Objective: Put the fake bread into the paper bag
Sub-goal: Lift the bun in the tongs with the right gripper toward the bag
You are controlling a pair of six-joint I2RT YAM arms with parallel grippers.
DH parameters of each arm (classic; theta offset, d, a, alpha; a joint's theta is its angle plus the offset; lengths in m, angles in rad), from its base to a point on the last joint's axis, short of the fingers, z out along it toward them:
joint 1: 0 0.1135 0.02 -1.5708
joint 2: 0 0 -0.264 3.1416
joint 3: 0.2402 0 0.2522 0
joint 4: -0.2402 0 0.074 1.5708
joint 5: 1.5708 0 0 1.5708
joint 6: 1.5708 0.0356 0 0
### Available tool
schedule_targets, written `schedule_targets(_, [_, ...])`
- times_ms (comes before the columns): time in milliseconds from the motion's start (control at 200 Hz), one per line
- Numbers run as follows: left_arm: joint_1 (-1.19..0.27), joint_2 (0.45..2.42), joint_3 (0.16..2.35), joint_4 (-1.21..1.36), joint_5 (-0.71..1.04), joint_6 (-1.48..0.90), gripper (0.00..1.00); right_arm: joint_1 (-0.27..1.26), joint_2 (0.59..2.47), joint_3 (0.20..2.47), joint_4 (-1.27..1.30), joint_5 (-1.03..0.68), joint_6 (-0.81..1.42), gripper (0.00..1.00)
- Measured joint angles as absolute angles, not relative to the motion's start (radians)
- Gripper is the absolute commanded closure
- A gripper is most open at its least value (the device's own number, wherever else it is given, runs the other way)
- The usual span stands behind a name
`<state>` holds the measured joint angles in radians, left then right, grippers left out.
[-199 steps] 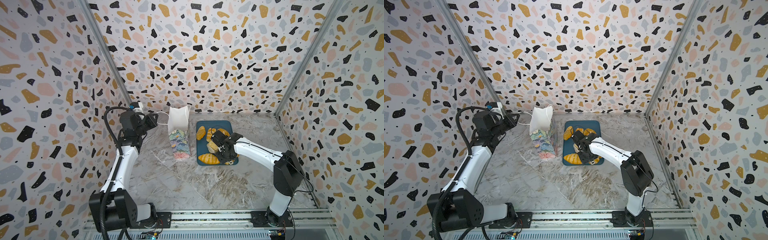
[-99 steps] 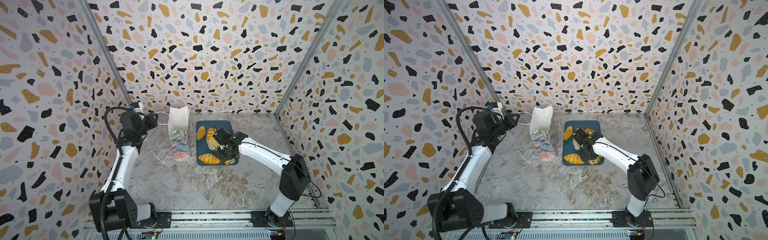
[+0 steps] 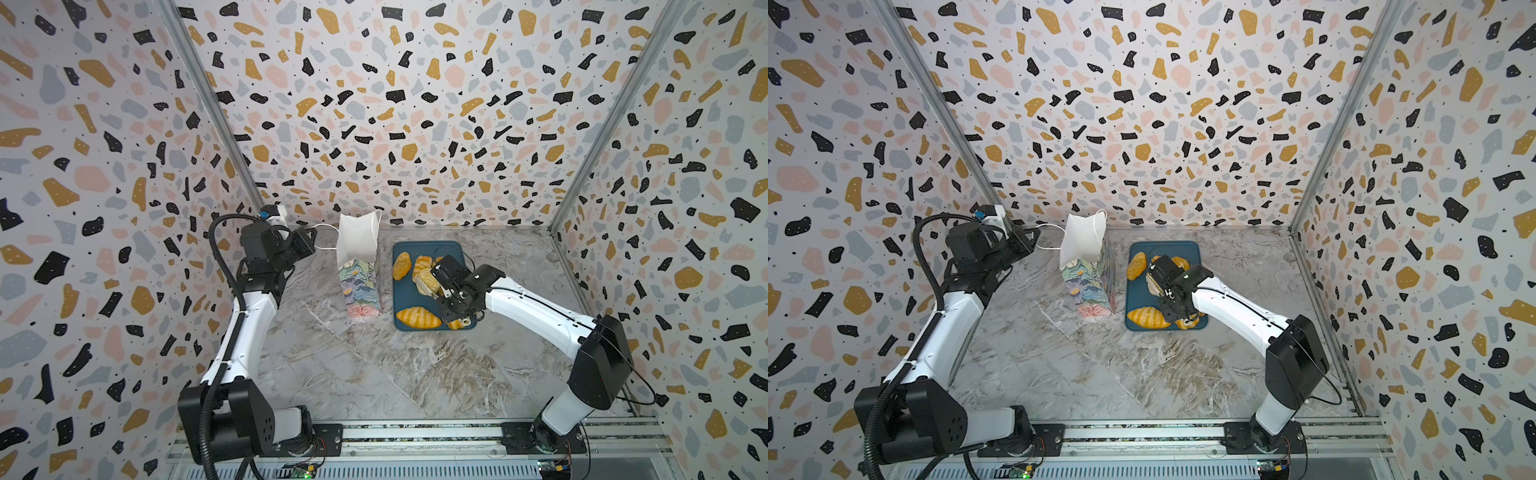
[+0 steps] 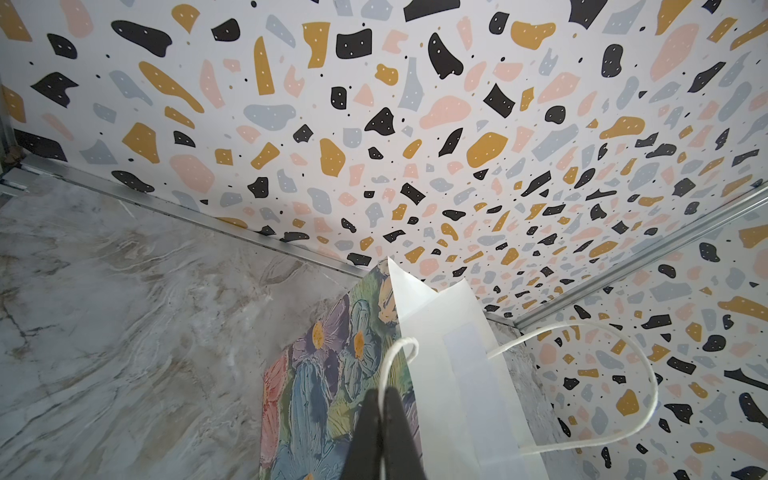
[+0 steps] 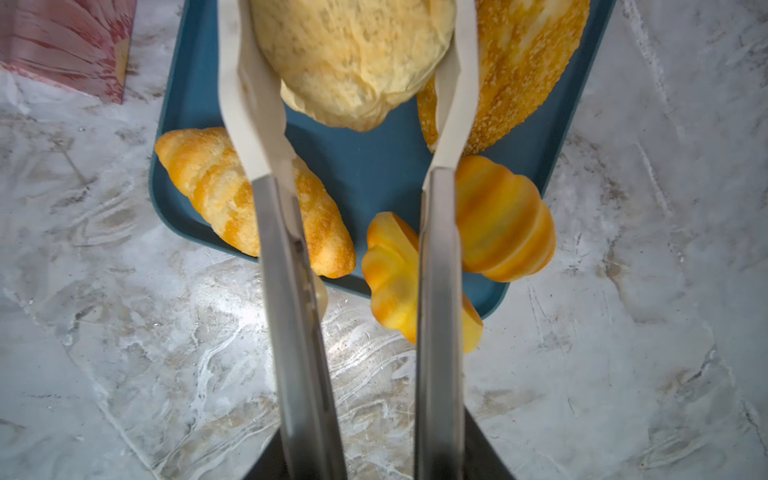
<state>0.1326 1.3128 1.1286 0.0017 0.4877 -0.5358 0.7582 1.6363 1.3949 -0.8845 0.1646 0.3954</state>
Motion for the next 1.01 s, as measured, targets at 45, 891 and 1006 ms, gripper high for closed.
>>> schedule_targets(45, [0.132,1.313,1.129,0.002,0.488,-0.536,1.0,0.761,1.627,1.392,-0.879,0.164,0.399,0.58])
schedule_targets(891, [0.107,1.313,1.121,0.004,0.465,-0.536,1.0,0.797,1.463,1.391,-0.811,0.211,0.459,0.61])
schedule_targets(1006, [0.105,1.313,1.121,0.004,0.465,-0.535,1.0,0.804,1.439,1.391,-0.799,0.215,0.464,0.62])
